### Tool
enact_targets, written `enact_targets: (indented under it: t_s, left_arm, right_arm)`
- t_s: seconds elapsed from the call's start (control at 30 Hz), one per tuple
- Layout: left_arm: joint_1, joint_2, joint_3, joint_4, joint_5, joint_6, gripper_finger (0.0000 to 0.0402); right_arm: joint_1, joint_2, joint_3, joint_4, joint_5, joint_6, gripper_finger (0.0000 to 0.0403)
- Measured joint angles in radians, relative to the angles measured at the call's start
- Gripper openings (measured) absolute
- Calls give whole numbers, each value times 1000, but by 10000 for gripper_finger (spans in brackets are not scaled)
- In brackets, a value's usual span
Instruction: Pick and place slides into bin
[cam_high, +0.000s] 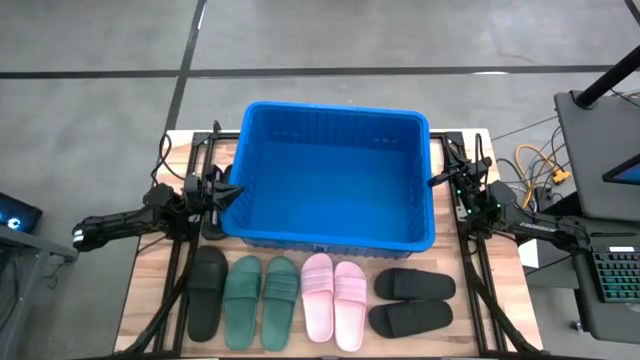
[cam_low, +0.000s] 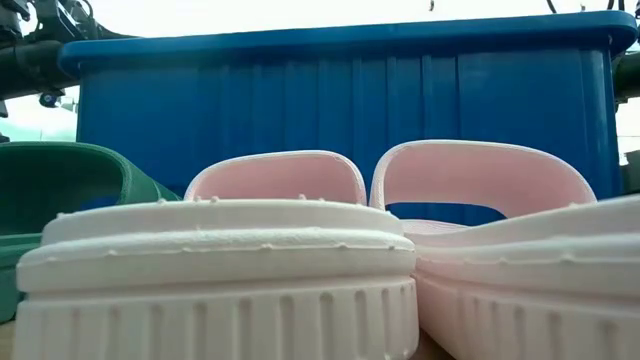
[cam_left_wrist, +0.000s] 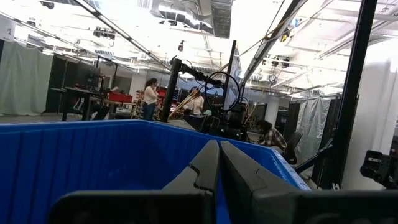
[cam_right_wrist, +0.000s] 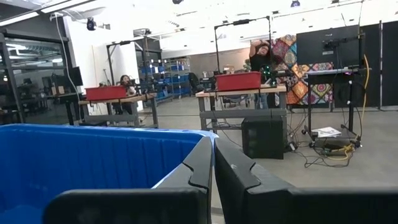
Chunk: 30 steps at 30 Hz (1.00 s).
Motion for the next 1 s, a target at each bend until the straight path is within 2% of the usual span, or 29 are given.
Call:
enact_targets:
  t_s: [1.0]
  left_arm:
    - [0, 0, 0, 0, 0, 0, 0]
  right_arm:
    - [0, 0, 0, 2, 0, -8, 9]
